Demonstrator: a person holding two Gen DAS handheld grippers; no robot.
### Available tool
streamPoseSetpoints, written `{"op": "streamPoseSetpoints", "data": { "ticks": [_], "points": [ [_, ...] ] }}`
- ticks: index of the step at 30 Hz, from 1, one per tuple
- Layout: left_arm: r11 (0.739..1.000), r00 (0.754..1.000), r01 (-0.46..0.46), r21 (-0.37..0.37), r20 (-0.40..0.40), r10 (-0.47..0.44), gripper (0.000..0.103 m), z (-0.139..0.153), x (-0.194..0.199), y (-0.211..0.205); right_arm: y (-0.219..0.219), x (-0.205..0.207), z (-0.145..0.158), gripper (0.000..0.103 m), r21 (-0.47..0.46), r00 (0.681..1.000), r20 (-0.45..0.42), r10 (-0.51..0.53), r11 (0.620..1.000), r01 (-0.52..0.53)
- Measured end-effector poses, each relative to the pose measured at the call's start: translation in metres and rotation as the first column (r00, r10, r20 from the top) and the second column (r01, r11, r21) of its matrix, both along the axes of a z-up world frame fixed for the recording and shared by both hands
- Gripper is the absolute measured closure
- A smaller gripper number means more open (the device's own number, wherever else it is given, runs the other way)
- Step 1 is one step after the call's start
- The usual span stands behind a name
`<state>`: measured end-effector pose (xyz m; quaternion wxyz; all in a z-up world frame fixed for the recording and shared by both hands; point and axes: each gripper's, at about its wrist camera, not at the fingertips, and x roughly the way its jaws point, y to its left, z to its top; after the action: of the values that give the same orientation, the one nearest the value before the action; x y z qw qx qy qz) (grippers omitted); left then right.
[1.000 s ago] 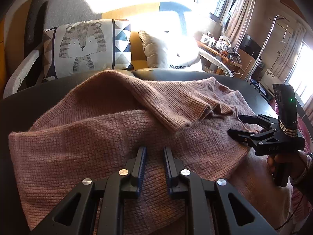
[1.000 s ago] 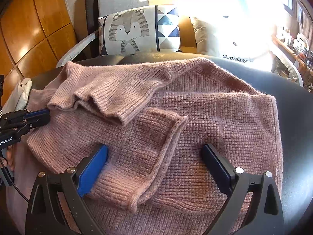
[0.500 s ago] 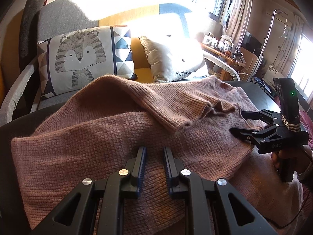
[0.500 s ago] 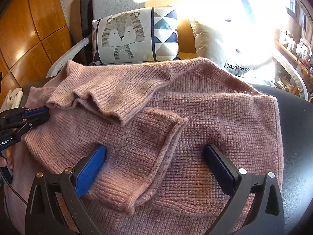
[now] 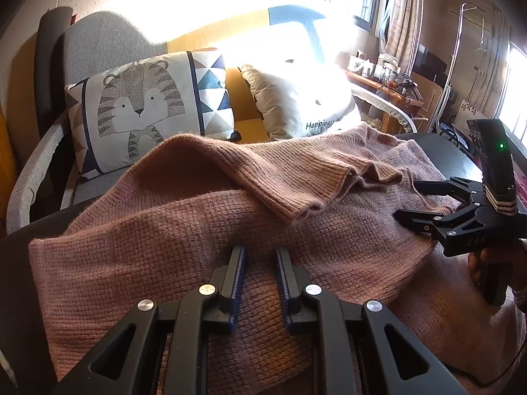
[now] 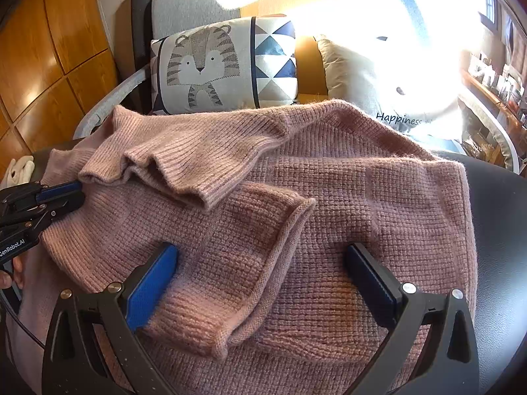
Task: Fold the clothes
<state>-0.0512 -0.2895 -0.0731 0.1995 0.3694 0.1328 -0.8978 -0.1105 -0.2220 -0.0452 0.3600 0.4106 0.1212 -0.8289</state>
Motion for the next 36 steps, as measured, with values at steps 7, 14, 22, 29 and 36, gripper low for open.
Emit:
{"op": "streamPoseSetpoints", "data": {
  "ticks": [7,14,22,29,36],
  "points": [
    [0.998,0.999,-0.03,0.059,-0.015,0.031,0.077,0.002,0.002,-0.002,-0.004,0.002,0.007,0.0,-0.007,1.0,0.005,-0.006,1.0,0.006],
    [0.999,1.0,0.016,0.048,-0.011,-0.016,0.058,0.002,-0.002,0.006,-0.008,0.001,0.012,0.0,-0.013,1.0,0.021,-0.009,1.0,0.01],
    [0.999,1.0,0.011,0.041,0.027,-0.012,0.029,0.009,-0.006,0.023,-0.007,0.009,0.015,0.0,0.001,0.999,0.012,-0.031,1.0,0.031],
    [0.995,0.993,-0.097,-0.01,0.062,0.098,0.014,0.029,0.017,0.034,0.018,0.039,0.032,0.0,-0.002,0.996,-0.011,-0.087,0.996,0.087],
    [0.991,0.989,-0.113,-0.066,0.09,0.119,0.014,0.043,0.043,0.056,0.055,0.078,0.042,0.0,0.015,0.996,-0.036,-0.078,0.997,0.079]
  ]
}}
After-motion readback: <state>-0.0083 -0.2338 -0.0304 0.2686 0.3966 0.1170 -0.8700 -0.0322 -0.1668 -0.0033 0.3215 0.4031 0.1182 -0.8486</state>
